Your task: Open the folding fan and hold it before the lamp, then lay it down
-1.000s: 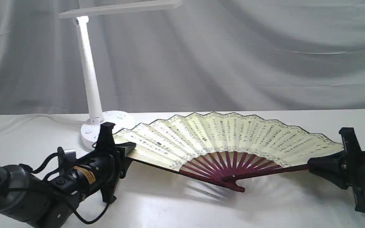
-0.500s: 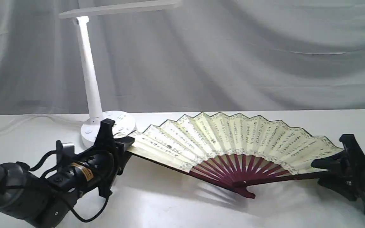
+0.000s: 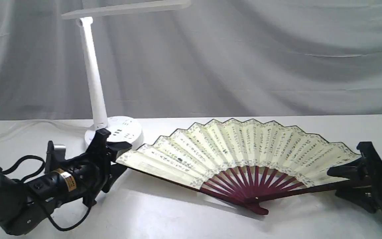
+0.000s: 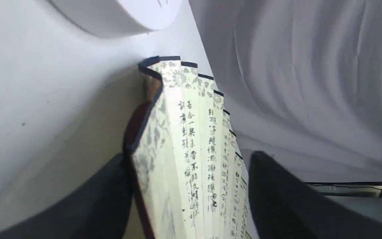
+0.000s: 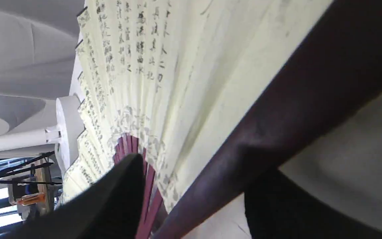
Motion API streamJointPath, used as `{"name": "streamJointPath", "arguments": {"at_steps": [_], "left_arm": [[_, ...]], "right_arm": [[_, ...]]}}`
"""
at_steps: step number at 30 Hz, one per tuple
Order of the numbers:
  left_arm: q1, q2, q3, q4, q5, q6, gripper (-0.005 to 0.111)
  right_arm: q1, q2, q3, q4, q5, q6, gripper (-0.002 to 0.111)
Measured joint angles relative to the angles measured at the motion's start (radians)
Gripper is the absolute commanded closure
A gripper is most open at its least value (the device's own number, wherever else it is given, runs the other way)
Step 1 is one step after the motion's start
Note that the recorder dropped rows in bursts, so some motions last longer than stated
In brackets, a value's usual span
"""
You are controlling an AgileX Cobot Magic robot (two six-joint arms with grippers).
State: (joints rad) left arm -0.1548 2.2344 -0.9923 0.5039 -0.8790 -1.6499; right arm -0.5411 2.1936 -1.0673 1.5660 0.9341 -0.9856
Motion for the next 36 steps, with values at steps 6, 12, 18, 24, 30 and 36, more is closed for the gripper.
{"name": "streamJointPath", "arguments": {"at_steps": [6,12,18,24,30,36], "left_arm": [[0.045,-0.048,0.0,0.088,0.091,0.0,0.054],[0.061,-0.165,0.0,0.183,0.299,0.0,0.054],[0.061,-0.287,0.0,0.32,0.546,0.0,0.054],[0.061,-0.4,0.0,0.55,0.761,0.0,0.054],[0.061,-0.486,-0.068,0.714,0.97,0.059,0.054],[0.061,-0.512,-0.135,0.777,1.12,0.181,0.068]], "right_arm": [[0.0,-0.037,0.0,-0.091,-0.062,0.05,0.061],[0.0,-0.14,0.0,-0.266,-0.135,0.197,0.061],[0.0,-0.235,0.002,-0.529,-0.141,0.384,0.062],[0.0,-0.342,0.002,-0.789,-0.115,0.525,0.062],[0.009,-0.467,0.002,-0.985,0.053,0.593,0.062],[0.102,-0.649,0.096,-1.206,0.096,0.794,0.062]]}}
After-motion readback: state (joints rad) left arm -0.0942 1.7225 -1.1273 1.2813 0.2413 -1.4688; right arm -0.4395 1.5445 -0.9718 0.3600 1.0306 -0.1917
